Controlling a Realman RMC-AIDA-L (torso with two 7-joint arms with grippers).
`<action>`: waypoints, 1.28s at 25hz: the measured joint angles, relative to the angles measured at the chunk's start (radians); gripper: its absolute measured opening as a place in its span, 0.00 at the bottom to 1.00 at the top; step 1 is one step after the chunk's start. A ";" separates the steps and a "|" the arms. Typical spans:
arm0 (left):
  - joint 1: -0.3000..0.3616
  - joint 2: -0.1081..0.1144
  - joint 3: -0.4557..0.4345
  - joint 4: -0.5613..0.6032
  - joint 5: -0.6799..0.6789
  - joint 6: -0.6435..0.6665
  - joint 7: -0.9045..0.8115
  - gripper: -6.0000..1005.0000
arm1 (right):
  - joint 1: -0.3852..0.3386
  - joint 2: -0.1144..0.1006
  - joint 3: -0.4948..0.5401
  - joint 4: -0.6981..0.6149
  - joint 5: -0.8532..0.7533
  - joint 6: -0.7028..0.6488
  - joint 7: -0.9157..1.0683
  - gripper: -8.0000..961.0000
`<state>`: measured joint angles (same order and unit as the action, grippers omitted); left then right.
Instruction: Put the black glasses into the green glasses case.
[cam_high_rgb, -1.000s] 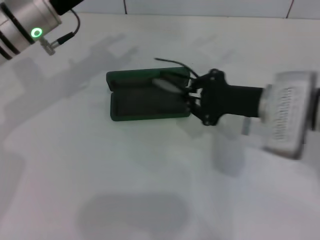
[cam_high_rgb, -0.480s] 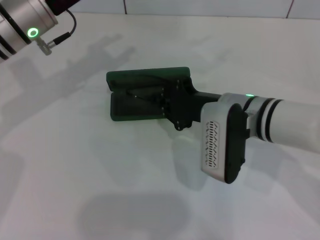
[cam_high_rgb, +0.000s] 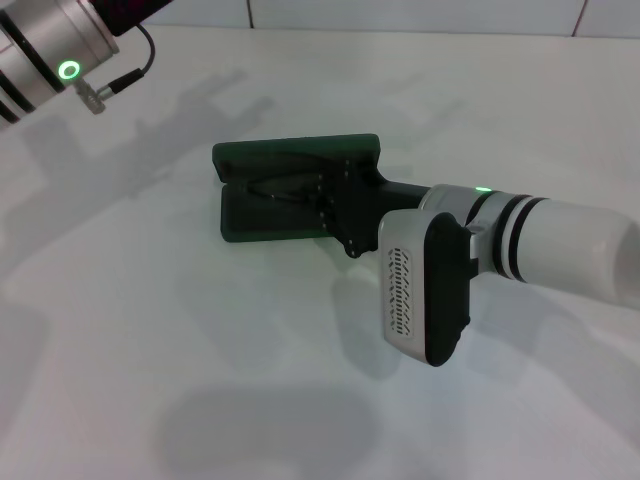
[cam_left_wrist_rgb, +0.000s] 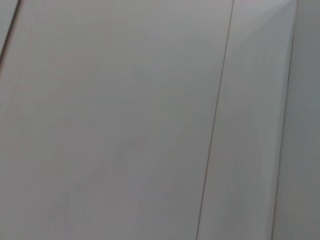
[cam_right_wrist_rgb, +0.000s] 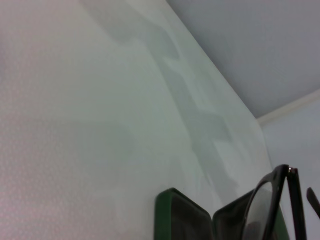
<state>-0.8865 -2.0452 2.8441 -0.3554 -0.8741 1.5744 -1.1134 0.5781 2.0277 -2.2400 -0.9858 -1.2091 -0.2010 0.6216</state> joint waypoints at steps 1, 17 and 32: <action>0.000 0.000 0.000 -0.001 0.003 0.000 0.000 0.71 | 0.003 0.000 -0.002 0.003 0.003 0.004 0.001 0.13; 0.014 0.002 0.000 -0.002 0.006 -0.001 0.000 0.71 | -0.037 0.000 -0.032 -0.034 0.037 0.016 0.003 0.26; 0.005 0.013 0.002 -0.043 0.141 0.003 -0.001 0.71 | -0.064 0.000 0.012 -0.048 0.089 0.014 0.018 0.27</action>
<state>-0.8814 -2.0320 2.8456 -0.3979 -0.7331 1.5776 -1.1145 0.5141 2.0279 -2.2275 -1.0339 -1.1202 -0.1871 0.6401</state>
